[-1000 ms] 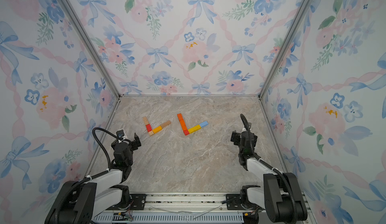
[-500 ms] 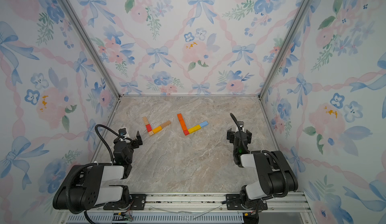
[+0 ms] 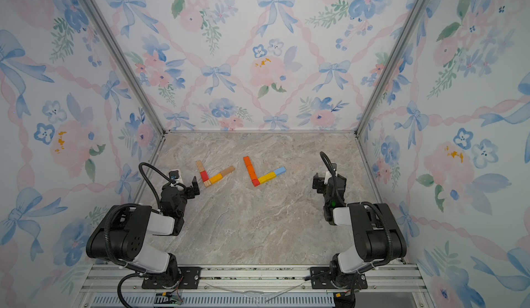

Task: Assemble the letter v with building blocks
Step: Reset both arms

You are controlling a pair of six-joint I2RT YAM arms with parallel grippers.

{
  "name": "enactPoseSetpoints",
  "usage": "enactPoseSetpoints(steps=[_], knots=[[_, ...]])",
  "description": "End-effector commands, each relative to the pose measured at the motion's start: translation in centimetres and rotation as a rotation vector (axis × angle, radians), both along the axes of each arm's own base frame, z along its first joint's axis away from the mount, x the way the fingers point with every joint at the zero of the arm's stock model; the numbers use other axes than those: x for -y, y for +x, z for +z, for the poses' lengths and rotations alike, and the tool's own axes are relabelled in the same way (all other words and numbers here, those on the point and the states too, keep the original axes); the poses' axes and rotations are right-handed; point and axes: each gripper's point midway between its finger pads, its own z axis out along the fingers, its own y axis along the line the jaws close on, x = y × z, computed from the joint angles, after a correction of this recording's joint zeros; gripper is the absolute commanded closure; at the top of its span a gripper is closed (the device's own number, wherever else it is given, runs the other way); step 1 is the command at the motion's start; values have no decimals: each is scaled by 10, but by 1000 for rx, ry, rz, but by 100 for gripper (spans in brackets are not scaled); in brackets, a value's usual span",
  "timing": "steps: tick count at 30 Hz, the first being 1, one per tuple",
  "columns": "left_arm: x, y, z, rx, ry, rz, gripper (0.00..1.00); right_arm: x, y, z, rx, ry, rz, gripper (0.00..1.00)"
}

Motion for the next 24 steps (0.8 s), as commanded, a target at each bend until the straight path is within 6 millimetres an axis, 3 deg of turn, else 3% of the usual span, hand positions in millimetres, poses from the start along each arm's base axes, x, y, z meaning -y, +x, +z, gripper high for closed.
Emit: enactPoseSetpoints(steps=[1,24], knots=[[2,4,6,18,16,-12,2,-8,1,-3,-19,31,41,4],[6,5,7,12,44,-5,2,-8,1,-4,-23,31,42,4]])
